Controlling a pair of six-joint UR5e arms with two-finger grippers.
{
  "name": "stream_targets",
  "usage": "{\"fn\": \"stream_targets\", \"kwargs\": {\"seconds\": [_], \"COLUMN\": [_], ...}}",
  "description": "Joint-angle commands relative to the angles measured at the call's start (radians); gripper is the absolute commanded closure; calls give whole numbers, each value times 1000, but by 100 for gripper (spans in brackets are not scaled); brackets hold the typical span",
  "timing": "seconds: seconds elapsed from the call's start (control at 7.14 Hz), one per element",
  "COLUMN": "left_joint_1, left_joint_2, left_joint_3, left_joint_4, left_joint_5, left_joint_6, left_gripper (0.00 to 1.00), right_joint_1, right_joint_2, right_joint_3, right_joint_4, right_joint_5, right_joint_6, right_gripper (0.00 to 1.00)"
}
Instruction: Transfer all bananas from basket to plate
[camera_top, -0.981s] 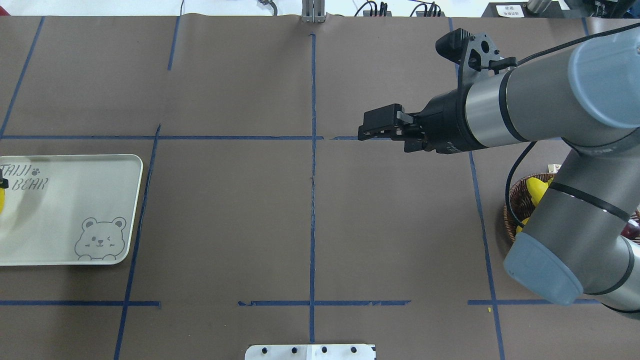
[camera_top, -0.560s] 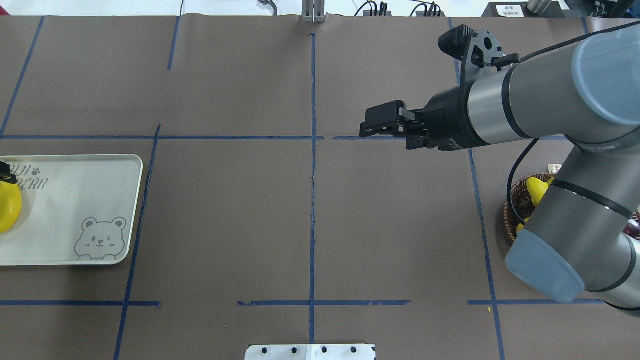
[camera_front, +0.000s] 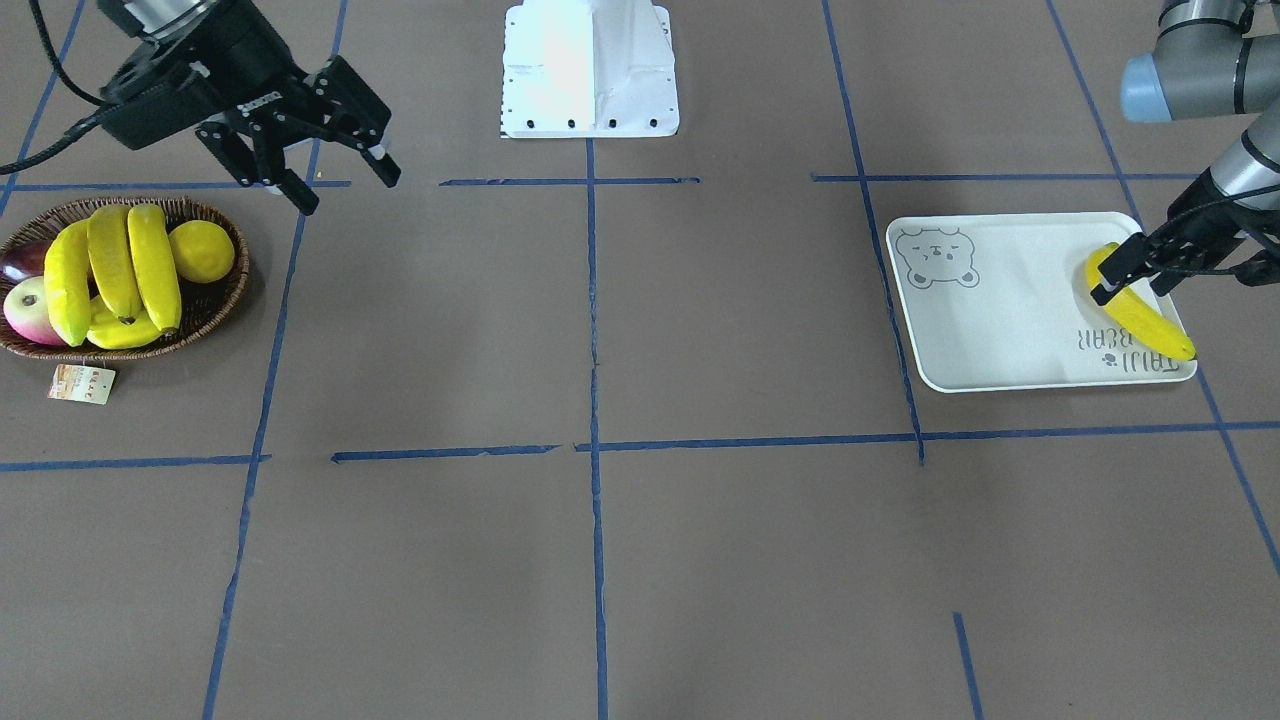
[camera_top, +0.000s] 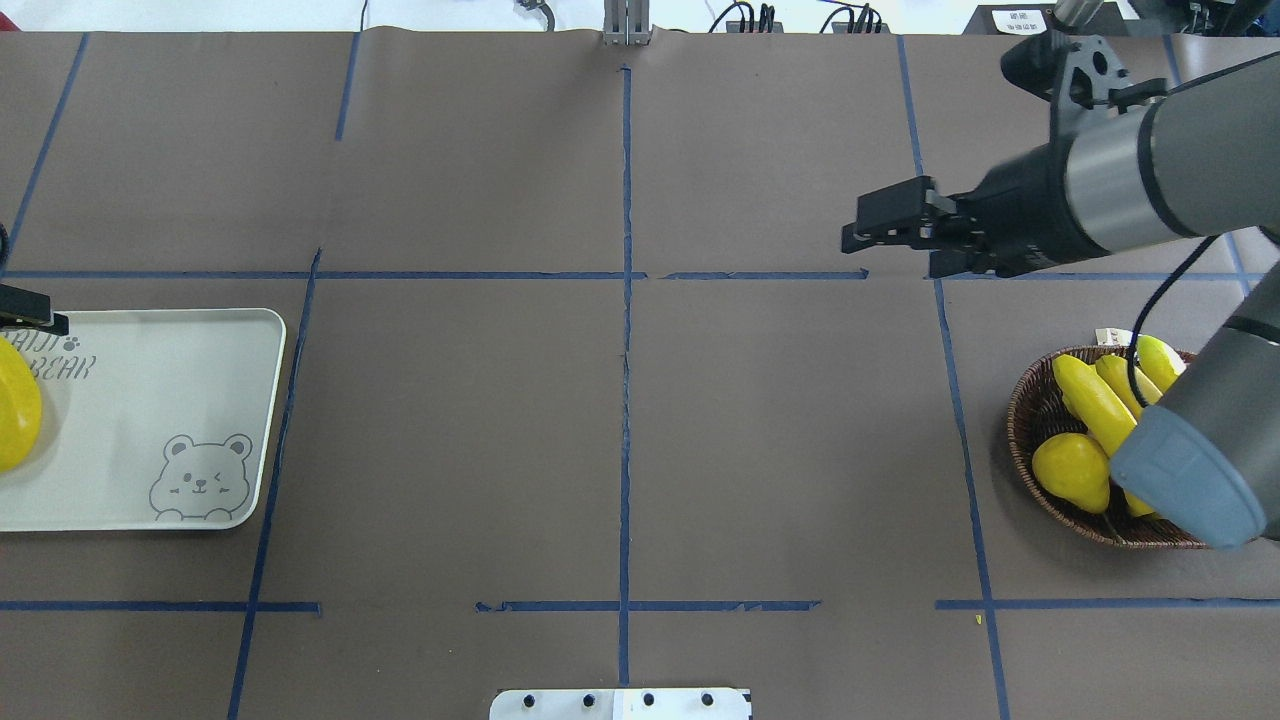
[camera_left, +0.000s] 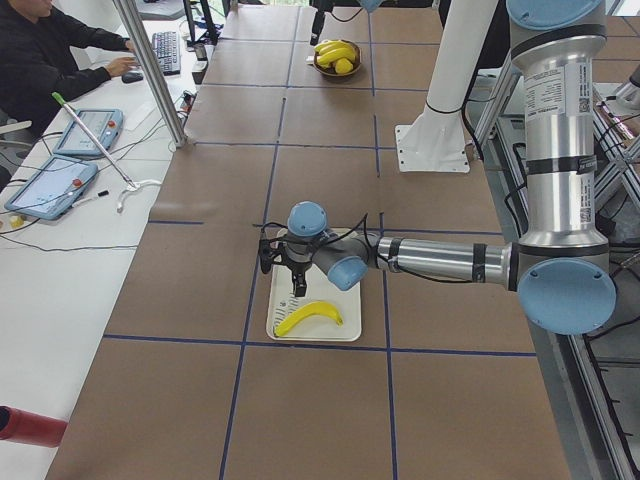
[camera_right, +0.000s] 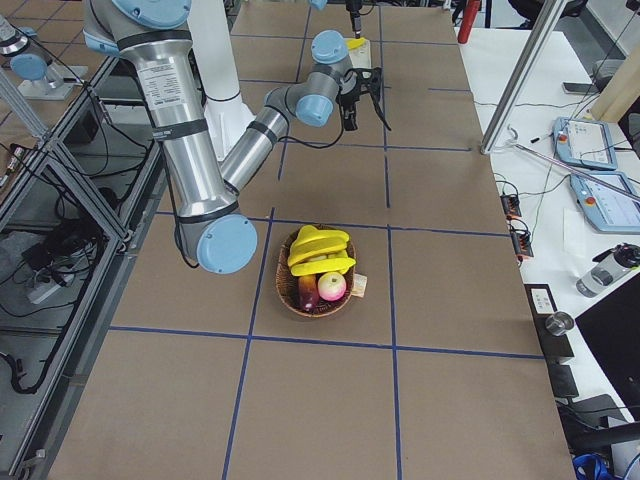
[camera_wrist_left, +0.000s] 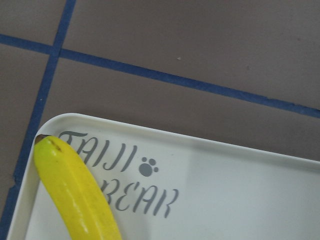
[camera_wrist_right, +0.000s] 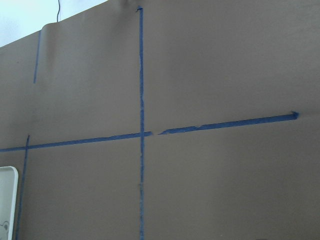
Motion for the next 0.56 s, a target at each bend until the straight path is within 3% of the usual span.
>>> {"fn": "stream_targets", "kwargs": {"seconds": [0.0,0.42], "left_joint_1": [0,8], "left_joint_2": [-38,-49], "left_joint_3": [-56,-79], "left_joint_4": [1,1], "left_joint_5": [-1,0], "left_joint_6": [-16,-76], "left_gripper": [0,0], "right_joint_1": [75,324], "right_joint_2": [-231,-487], "right_joint_3": [53,22], "right_joint_4": [16,15], "right_joint_5": [77,281], "right_joint_6": [-230,-666], "right_gripper": [0,0]}}
